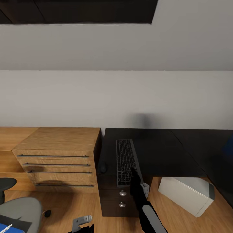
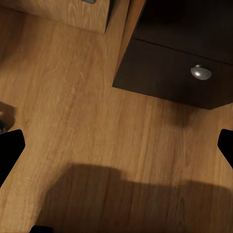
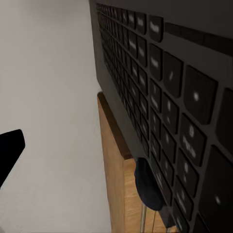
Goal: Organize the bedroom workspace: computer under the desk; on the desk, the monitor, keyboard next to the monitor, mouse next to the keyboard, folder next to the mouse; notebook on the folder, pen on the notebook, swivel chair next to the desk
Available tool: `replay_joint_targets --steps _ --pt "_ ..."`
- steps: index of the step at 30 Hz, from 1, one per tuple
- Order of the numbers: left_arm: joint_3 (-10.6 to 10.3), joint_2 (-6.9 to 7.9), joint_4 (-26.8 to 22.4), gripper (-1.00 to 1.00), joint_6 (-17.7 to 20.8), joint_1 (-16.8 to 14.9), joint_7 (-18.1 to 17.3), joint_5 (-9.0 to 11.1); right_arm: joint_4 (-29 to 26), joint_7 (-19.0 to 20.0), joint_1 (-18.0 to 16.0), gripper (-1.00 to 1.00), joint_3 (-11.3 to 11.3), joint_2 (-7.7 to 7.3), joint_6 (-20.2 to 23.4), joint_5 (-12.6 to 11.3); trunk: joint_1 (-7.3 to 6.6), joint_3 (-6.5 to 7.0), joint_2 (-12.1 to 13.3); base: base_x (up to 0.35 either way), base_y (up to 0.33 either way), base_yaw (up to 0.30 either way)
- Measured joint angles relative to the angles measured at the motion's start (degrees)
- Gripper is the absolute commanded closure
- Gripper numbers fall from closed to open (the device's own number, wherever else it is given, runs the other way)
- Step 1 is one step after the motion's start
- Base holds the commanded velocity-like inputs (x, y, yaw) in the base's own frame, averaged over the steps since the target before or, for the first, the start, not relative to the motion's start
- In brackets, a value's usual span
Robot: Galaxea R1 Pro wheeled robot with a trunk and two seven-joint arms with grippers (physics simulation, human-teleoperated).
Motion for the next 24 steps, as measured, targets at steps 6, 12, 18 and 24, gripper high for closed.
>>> replay_joint_targets --steps 6,12,18,24 --pt "0.0 0.0 0.0 -1.0 -0.1 0.0 0.0 0.0 0.0 0.0 0.0 -1.0 0.0 0.0 0.0 0.0 0.0 0.0 0.0 0.0 0.0 0.0" --pt "0.0 0.0 0.0 -1.0 0.0 0.0 0.0 0.0 0.0 0.0 0.0 -1.0 0.0 0.0 0.0 0.0 0.02 0.0 0.0 -0.112 0.0 0.0" --pt "0.0 0.0 0.0 -1.0 0.1 0.0 0.0 0.0 0.1 0.0 0.0 -1.0 0.0 0.0 0.0 0.1 0.04 0.0 0.0 -0.313 0.0 0.0" --pt "0.0 0.0 0.0 -1.0 0.1 0.0 0.0 0.0 1.4 -0.1 0.0 -1.0 -0.1 0.0 -0.1 0.2 0.04 0.0 0.0 -0.333 0.0 0.0"
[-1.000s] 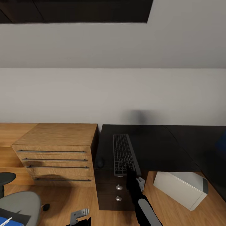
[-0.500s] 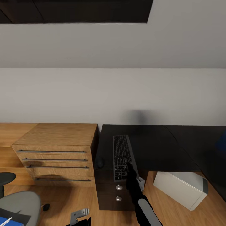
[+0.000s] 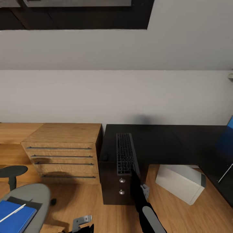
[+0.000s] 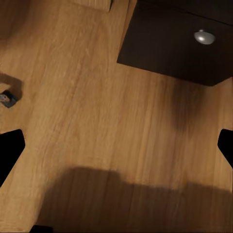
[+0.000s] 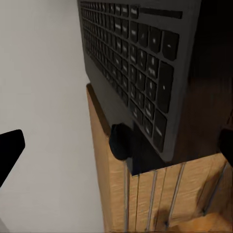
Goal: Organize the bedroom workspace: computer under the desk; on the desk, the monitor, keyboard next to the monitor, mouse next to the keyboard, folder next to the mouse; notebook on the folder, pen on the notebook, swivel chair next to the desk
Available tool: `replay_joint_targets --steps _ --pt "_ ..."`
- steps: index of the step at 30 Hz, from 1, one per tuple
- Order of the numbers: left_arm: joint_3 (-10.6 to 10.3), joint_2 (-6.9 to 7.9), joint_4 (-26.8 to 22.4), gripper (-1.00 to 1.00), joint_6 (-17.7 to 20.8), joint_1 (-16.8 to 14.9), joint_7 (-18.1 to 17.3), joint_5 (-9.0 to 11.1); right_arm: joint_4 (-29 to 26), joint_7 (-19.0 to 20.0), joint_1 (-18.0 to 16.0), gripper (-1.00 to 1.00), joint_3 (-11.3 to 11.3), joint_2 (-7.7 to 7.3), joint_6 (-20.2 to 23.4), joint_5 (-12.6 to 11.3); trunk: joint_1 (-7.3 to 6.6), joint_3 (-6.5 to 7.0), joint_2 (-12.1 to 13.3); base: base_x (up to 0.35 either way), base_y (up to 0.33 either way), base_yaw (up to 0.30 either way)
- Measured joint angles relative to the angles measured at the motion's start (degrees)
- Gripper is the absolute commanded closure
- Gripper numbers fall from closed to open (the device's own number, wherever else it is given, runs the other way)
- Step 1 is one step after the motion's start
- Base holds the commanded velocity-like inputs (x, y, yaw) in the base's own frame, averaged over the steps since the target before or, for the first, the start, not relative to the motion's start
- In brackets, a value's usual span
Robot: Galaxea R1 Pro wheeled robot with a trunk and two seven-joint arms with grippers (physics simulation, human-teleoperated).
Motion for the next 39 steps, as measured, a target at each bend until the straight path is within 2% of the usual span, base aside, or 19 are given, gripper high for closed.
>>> replay_joint_targets --steps 14,17,19,21,22,23,24,25,26,27,28,29,30,32,33,34,35,39 --pt "0.0 0.01 1.8 -1.0 0.0 0.0 0.1 -0.2 5.1 -0.5 0.0 -1.0 0.1 0.0 -1.5 0.6 0.0 0.0 0.0 -0.307 -0.145 0.0" --pt "0.0 0.01 1.8 -1.0 0.0 0.0 0.1 -0.3 5.5 -0.4 0.0 -1.0 0.2 -0.06 -1.7 1.1 -0.01 0.0 0.0 -0.287 -0.207 0.0" --pt "0.0 0.0 1.8 -1.0 -0.1 0.0 0.1 -0.3 6.0 -0.3 0.0 -1.0 0.2 -0.77 -1.7 2.3 -0.01 0.0 0.0 -0.285 -0.212 0.0" --pt "0.0 -0.09 1.9 -1.0 -0.1 0.0 0.1 -0.3 7.2 -0.3 0.1 -1.0 0.3 -1.85 -1.8 4.4 -0.01 0.0 0.0 -0.24 -0.201 0.0" --pt "0.0 -0.23 1.9 -1.0 -0.1 0.0 0.3 -0.2 11.2 -0.3 0.2 -1.0 0.4 -3.83 -1.8 10.4 -0.02 -0.01 0.0 -0.127 -0.117 0.0" --pt "0.0 -0.23 1.9 -1.0 -0.1 0.0 0.3 -0.2 12.6 -0.3 0.1 -1.0 0.4 -4.19 -1.8 12.3 -0.03 0.0 0.0 -0.102 -0.094 0.0" --pt "0.0 -0.25 1.9 -1.0 -0.1 0.0 0.3 -0.2 14.7 -0.3 0.2 -1.0 0.3 -4.62 -2.0 15.9 -0.03 0.0 0.0 -0.081 -0.075 0.0" --pt "0.0 -0.26 1.9 -1.0 -0.1 0.0 0.3 -0.2 15.8 -0.3 0.2 -1.0 0.3 -4.8 -2.2 18.0 -0.03 0.0 0.0 -0.052 -0.048 0.0" --pt "0.0 -0.26 1.9 -1.0 -0.1 0.0 0.3 -0.2 17.9 -0.4 0.2 -1.0 0.1 -5.19 -3.2 21.8 -0.03 0.0 0.0 -0.042 -0.038 0.0" --pt "0.0 -0.25 1.8 -1.0 -0.2 0.0 0.3 -0.2 19.0 -0.4 0.2 -1.0 0.0 -5.47 -4.0 23.7 -0.03 0.0 0.0 -0.027 -0.025 0.0" --pt "0.0 -0.23 1.5 -1.0 -0.2 0.0 0.4 -0.2 20.8 -0.4 0.2 -1.0 0.0 -6.15 -6.1 26.7 -0.03 0.0 0.0 -0.021 -0.02 0.0" --pt "0.0 -0.21 1.4 -1.0 -0.2 0.0 0.5 -0.2 21.7 -0.4 0.2 -1.0 0.0 -6.51 -7.5 28.0 -0.03 0.0 0.0 -0.014 -0.013 0.0" --pt "0.1 -0.15 1.2 -1.0 -0.2 0.0 0.5 -0.2 23.4 -0.4 0.2 -1.0 0.0 -7.15 -10.7 29.8 -0.25 0.17 0.4 -0.011 -0.01 0.0" --pt "0.1 -0.08 1.1 -1.0 -0.3 0.0 0.4 -0.2 25.2 -0.4 0.2 -1.0 0.1 -7.63 -14.3 31.0 -0.69 0.53 1.2 -0.007 -0.007 0.0" --pt "0.2 -0.01 1.1 -1.0 -0.3 0.0 0.4 -0.1 27.1 -0.4 0.2 -1.0 0.1 -7.96 -18.0 31.8 -0.91 0.71 1.6 -0.004 -0.004 0.0" --pt "0.2 0.01 1.2 -1.0 -0.3 0.0 0.4 -0.1 28.1 -0.3 0.2 -1.0 0.1 -8.1 -19.9 32.1 -1.13 0.89 2.0 -0.003 -0.003 0.0" --pt "0.2 0.07 1.6 -1.0 -0.4 0.0 0.4 0.0 30.0 -0.3 0.2 -1.0 0.1 -8.28 -23.7 32.6 -1.35 1.07 2.4 -0.002 -0.002 0.0" --pt "0.2 0.13 4.3 -1.0 -0.4 0.0 0.4 0.1 34.3 -0.3 0.2 -1.0 0.2 -8.38 -30.6 33.2 -2.23 1.79 4.0 -0.001 -0.001 0.0"
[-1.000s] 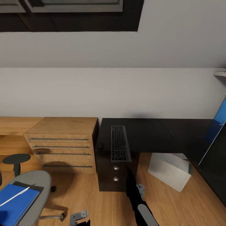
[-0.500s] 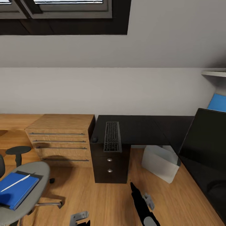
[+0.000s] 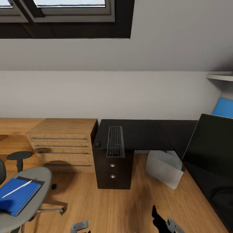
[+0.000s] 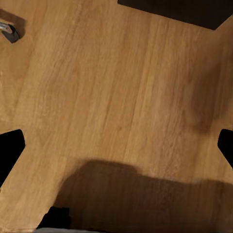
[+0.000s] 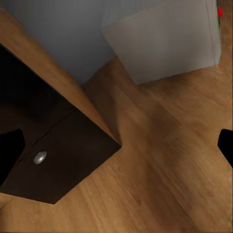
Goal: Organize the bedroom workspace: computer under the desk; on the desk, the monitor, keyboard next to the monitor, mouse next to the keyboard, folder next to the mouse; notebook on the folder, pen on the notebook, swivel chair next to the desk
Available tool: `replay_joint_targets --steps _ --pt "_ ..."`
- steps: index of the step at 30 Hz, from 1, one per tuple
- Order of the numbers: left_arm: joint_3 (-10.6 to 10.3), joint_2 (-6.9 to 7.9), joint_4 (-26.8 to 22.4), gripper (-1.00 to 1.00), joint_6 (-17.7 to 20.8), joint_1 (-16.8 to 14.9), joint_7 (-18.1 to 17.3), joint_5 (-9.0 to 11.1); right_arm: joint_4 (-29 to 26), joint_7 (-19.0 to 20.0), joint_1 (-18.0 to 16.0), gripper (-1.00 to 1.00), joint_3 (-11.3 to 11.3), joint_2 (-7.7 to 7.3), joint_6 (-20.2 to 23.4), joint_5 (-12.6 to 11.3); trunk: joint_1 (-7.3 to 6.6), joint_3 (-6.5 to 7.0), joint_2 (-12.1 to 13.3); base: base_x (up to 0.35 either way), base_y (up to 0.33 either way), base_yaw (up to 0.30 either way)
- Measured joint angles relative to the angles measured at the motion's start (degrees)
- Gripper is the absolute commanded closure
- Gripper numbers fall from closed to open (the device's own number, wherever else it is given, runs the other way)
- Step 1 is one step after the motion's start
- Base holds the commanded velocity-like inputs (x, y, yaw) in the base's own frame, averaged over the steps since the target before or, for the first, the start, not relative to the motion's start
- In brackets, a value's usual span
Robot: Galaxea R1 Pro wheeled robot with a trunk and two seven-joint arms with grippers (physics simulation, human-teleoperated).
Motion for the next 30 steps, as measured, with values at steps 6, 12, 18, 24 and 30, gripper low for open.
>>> replay_joint_targets --steps 6,12,18,24,30 --pt "-0.1 -0.2 8.0 -1.0 -4.2 0.0 0.1 -0.1 6.2 -0.1 0.0 -1.0 0.6 0.3 -6.2 1.2 -1.32 1.08 2.4 0.0 0.0 0.0" --pt "0.1 -0.19 17.1 -1.0 -17.6 0.0 -0.3 -0.3 7.8 -0.3 0.0 -1.0 2.2 0.63 -7.4 6.8 -2.64 2.16 4.8 0.0 0.0 0.0" --pt "0.3 -0.08 22.4 -1.0 -24.7 0.0 -0.4 -0.1 8.6 -0.3 0.0 -1.0 2.7 0.74 -7.5 9.1 -3.95 3.23 7.2 0.0 0.0 0.0" --pt "0.7 -0.01 24.5 -1.0 -25.6 0.0 -0.4 0.2 9.3 -0.4 0.0 -1.0 2.8 0.9 -7.6 9.5 -5.27 4.31 9.6 -0.002 0.0 0.0" --pt "0.7 -0.09 25.2 -1.0 -25.8 0.0 -0.4 0.3 9.5 -0.4 0.0 -1.0 3.1 3.09 -7.4 10.9 -6.57 5.39 12.0 -0.168 -0.007 0.0"
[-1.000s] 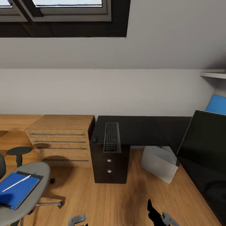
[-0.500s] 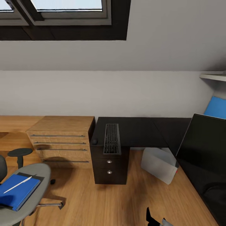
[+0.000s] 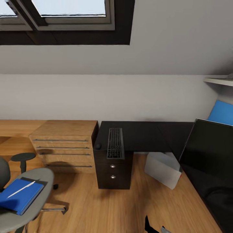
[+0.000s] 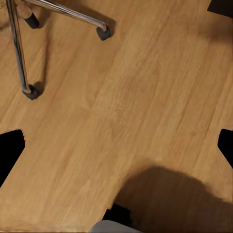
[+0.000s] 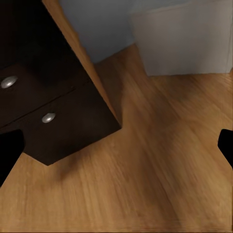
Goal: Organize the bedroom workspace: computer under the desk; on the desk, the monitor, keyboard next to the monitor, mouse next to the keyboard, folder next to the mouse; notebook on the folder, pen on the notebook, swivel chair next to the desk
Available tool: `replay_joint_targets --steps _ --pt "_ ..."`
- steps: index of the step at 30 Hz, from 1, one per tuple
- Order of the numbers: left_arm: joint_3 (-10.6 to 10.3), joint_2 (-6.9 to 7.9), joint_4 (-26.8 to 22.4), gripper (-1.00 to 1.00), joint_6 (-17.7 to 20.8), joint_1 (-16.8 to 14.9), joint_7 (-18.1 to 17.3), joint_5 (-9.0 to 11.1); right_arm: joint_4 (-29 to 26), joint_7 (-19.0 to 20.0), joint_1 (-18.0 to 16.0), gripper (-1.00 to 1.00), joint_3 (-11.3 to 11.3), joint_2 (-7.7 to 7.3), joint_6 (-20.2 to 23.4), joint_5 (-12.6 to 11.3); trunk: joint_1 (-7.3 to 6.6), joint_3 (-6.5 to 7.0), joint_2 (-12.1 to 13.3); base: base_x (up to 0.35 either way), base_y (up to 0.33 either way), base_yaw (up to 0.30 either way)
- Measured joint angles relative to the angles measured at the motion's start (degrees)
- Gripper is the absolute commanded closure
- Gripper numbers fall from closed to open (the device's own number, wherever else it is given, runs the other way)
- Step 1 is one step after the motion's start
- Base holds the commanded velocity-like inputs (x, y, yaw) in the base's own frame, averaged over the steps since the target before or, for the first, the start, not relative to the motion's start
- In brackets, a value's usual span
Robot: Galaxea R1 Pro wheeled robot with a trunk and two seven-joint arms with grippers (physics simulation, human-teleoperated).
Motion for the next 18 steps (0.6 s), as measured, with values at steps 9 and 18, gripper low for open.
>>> replay_joint_targets --steps 9,18 --pt "-0.5 -0.31 0.1 -1.0 -0.1 0.0 0.2 -0.3 0.1 -0.3 0.0 -1.0 0.0 0.32 -0.1 0.3 -1.97 1.61 3.6 -0.283 -0.231 0.083" --pt "-0.5 -0.33 0.1 -1.0 -0.1 0.0 0.1 -0.4 0.1 -0.3 0.0 -1.0 0.0 0.39 -0.1 0.3 -3.95 2.97 7.2 -0.278 -0.245 0.212"
